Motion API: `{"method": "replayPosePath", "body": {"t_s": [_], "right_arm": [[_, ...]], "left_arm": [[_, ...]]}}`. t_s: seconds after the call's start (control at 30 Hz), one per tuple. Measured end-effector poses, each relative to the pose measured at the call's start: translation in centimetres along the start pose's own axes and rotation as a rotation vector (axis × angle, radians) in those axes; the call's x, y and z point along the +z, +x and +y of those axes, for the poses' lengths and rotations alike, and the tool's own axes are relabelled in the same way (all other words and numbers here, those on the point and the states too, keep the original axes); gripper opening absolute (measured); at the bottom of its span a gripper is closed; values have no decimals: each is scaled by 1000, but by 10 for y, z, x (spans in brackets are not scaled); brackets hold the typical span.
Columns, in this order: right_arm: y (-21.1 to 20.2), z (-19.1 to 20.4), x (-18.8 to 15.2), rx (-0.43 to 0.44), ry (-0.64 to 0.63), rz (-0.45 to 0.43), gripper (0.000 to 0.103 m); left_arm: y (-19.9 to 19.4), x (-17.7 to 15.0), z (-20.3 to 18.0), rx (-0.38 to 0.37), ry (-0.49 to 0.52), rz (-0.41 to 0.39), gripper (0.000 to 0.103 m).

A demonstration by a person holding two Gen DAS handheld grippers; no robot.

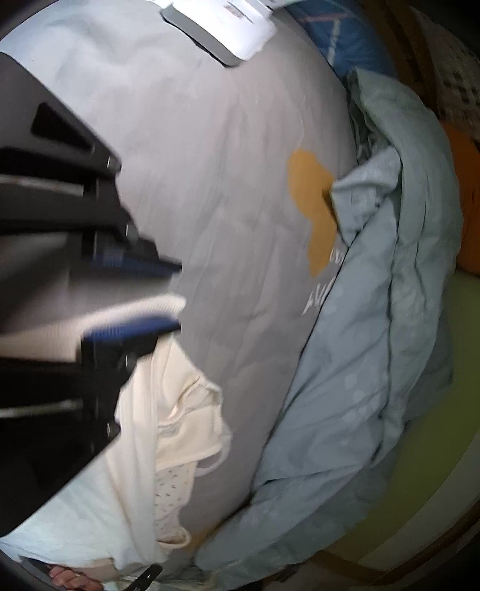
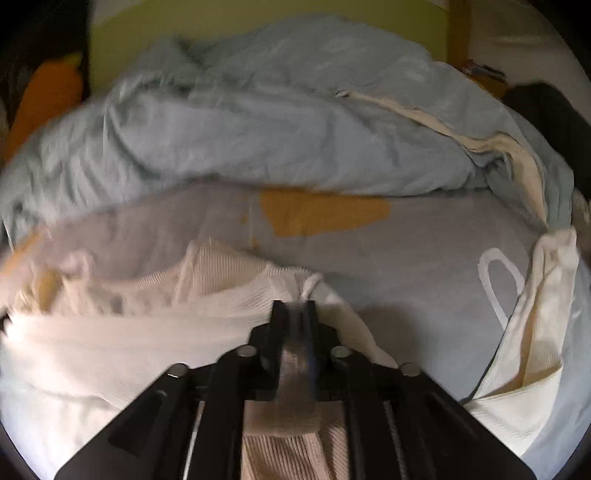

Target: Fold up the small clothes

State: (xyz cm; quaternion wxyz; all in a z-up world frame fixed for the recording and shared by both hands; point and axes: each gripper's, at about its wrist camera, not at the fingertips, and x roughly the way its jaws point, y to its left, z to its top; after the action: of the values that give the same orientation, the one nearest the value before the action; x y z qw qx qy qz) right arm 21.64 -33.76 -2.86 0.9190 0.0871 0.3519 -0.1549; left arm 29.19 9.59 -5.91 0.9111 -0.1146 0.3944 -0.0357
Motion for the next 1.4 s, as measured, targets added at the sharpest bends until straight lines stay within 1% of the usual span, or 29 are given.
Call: {"method": "replayPosePath", "body": {"t_s": [0.03, 0.1, 0.17, 0.23, 0.27, 0.3, 0.37, 0.4, 0.43, 0.47, 0.5, 0.57, 0.63, 0.67, 0.7, 0.77, 0.83, 0.93, 1.0, 1.07, 1.1, 1.13, 1.17, 1.2, 1.27, 1.3, 1.33, 1.37, 1.4], "right_arm": [[-10, -9, 2, -11, 24, -37, 53], [-34, -22, 4, -8, 41, -110, 55], [-51, -31, 6, 29, 33, -115, 55], [-64, -33, 3, 107, -9, -64, 55], [-64, -29, -1, 158, -67, -1, 55], [-61, -25, -4, 176, -102, 41, 55], [-49, -17, -12, 157, -171, 136, 55], [-42, -14, -16, 141, -189, 155, 49], [-35, -13, -18, 121, -200, 175, 43], [-28, -13, -19, 116, -196, 191, 41], [-23, -14, -20, 148, -185, 201, 37], [-18, -12, -18, 201, -181, 190, 31], [-15, -10, -13, 212, -177, 184, 12], [-17, -10, -10, 207, -165, 176, 8], [-26, -11, -8, 196, -147, 143, 0], [-45, -17, -2, 226, -110, 86, 0], [-61, -20, 1, 248, -84, 70, 0], [-79, -25, 5, 256, -80, 81, 0], [-81, -27, 2, 257, -73, 72, 0], [-71, -26, -2, 272, -75, 93, 19], [-66, -26, -5, 272, -74, 93, 39], [-62, -24, -9, 276, -77, 87, 46], [-57, -21, -13, 279, -92, 87, 45], [-50, -17, -15, 260, -111, 97, 45], [-34, -13, -18, 242, -106, 124, 45], [-27, -12, -19, 240, -93, 140, 41], [-22, -12, -19, 242, -83, 155, 18], [-17, -11, -19, 249, -79, 175, 10], [-15, -10, -19, 247, -79, 180, 6]], "left_arm": [[-4, 0, 4, -11, -11, -10, 33], [-19, -5, 4, -27, -3, -39, 34], [-44, -14, -2, -50, 18, -81, 39], [-67, -29, -6, -94, 51, -107, 54], [-73, -38, -10, -109, 72, -92, 56], [-73, -46, -14, -126, 95, -68, 56], [-61, -56, -25, -132, 146, 14, 56], [-50, -58, -30, -108, 173, 69, 56], [-43, -60, -32, -92, 187, 97, 56], [-42, -60, -32, -95, 190, 103, 55], [-43, -60, -29, -117, 182, 102, 54], [-44, -60, -22, -169, 157, 112, 39], [-41, -58, -17, -209, 123, 129, 12], [-43, -57, -16, -231, 112, 122, 8], [-49, -57, -16, -235, 111, 96, 7], [-57, -56, -16, -238, 113, 56, 7], [-58, -54, -14, -246, 101, 63, 7], [-50, -52, -8, -247, 71, 108, 8], [-51, -51, -2, -251, 47, 104, 9], [-54, -51, 0, -249, 37, 91, 10], [-54, -52, 1, -247, 37, 91, 11], [-53, -52, 0, -239, 41, 92, 14], [-52, -53, 0, -230, 48, 94, 15], [-51, -53, -1, -223, 55, 102, 22], [-49, -54, -2, -215, 60, 106, 23], [-49, -53, -1, -217, 59, 106, 23], [-48, -53, 0, -221, 57, 107, 23], [-47, -53, 1, -222, 52, 113, 23], [-45, -53, 1, -223, 48, 121, 23]]}}
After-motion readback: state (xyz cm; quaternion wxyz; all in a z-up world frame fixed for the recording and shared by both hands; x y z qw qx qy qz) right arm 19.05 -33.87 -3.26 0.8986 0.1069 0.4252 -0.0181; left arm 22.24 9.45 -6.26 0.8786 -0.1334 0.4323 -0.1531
